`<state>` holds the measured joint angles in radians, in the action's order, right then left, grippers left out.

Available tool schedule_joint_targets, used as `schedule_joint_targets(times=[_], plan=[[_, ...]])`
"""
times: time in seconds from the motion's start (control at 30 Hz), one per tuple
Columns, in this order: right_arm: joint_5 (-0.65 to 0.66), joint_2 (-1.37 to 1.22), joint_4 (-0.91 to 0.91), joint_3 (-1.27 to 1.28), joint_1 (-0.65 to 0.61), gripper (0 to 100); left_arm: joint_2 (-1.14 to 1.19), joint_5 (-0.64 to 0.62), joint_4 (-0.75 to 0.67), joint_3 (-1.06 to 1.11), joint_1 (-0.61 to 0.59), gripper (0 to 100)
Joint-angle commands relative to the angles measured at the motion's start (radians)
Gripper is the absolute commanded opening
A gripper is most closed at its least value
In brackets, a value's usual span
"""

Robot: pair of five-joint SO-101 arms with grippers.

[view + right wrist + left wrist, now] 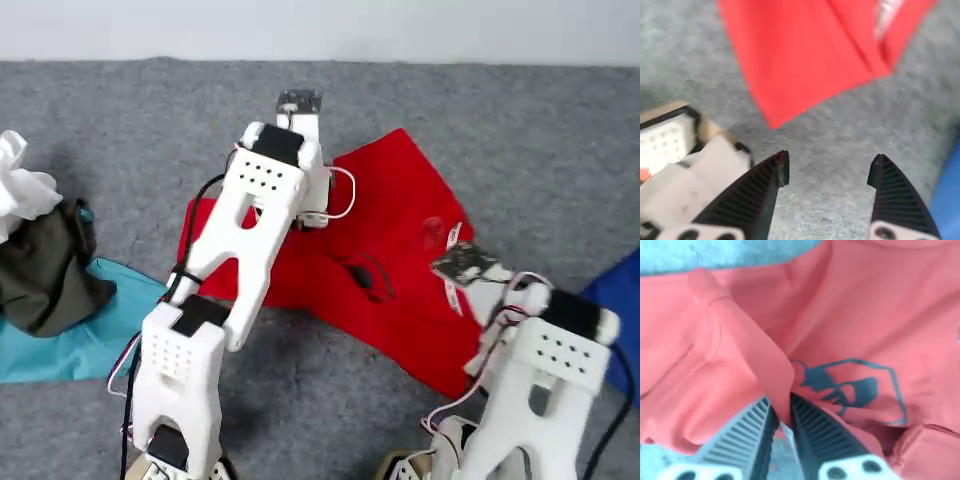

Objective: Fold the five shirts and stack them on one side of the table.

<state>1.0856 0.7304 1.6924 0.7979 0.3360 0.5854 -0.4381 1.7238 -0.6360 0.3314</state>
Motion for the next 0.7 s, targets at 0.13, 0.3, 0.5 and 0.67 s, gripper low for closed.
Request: schedule_joint_targets(times=[0.13, 0.3, 0.5, 0.67], plan=[[-0.104, 0.018, 0.090, -0.011, -0.278, 28.4, -0.132, 0.034, 0.034, 0.102, -0.017, 1], [-0.100, 0.004, -0.048, -0.005, -0.325, 37.5, -0.161, 0.097, 0.034, 0.220, -0.020, 1], [-0.104, -0.140, -0.179, -0.005, -0.321, 35.1, -0.198, 0.097, 0.034, 0.246, -0.021, 1], [-0.107, -0.311, -0.249, -0.009, -0.320, 32.8, -0.199, 0.097, 0.034, 0.249, -0.021, 1]])
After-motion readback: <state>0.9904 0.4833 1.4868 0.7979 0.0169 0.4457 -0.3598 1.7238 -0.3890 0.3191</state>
